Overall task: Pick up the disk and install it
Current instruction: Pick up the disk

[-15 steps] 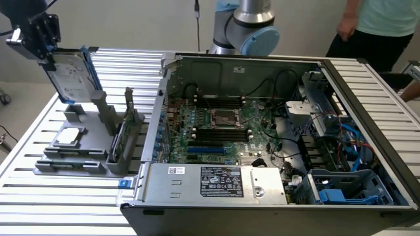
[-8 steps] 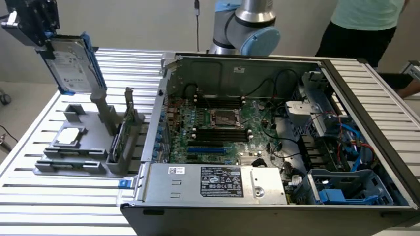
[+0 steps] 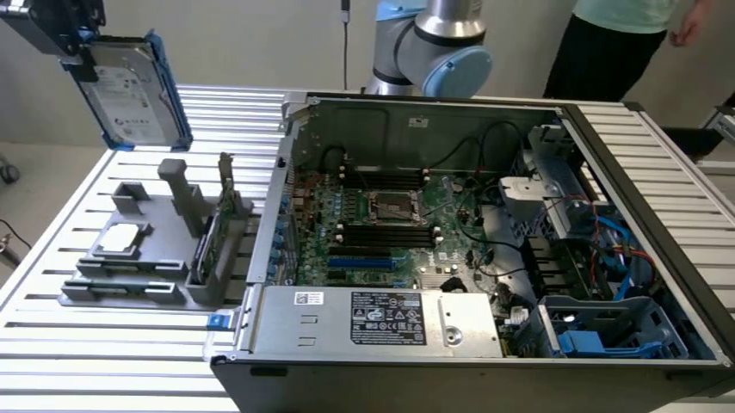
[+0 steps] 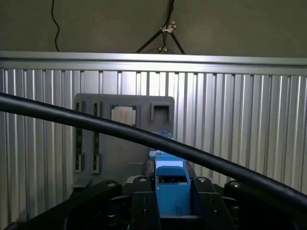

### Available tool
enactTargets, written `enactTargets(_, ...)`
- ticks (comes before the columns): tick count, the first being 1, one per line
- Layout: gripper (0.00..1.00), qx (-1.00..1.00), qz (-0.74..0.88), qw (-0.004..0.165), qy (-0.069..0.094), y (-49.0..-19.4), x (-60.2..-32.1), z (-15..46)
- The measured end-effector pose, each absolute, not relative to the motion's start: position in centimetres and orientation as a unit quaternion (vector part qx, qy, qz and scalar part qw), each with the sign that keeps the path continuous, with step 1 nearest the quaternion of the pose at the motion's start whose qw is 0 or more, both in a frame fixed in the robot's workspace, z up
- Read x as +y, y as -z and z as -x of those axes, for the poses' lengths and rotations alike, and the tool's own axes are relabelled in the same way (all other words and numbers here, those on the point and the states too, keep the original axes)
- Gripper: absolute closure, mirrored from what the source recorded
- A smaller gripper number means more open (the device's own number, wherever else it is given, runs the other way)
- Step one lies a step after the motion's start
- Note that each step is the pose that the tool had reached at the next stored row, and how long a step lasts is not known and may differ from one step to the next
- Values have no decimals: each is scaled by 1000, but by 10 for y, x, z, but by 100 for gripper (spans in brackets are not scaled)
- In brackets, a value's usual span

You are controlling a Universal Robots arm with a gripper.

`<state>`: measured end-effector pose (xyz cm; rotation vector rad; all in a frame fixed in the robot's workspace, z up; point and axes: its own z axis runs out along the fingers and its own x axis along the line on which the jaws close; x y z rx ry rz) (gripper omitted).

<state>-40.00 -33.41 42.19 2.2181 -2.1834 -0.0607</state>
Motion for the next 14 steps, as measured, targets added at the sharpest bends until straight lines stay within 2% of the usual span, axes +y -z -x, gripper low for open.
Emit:
enactTargets(8,67,-700,-714,16,22,-458,-338,369)
enactTargets(14,67,-699,-714,20,26,-469,-346,342)
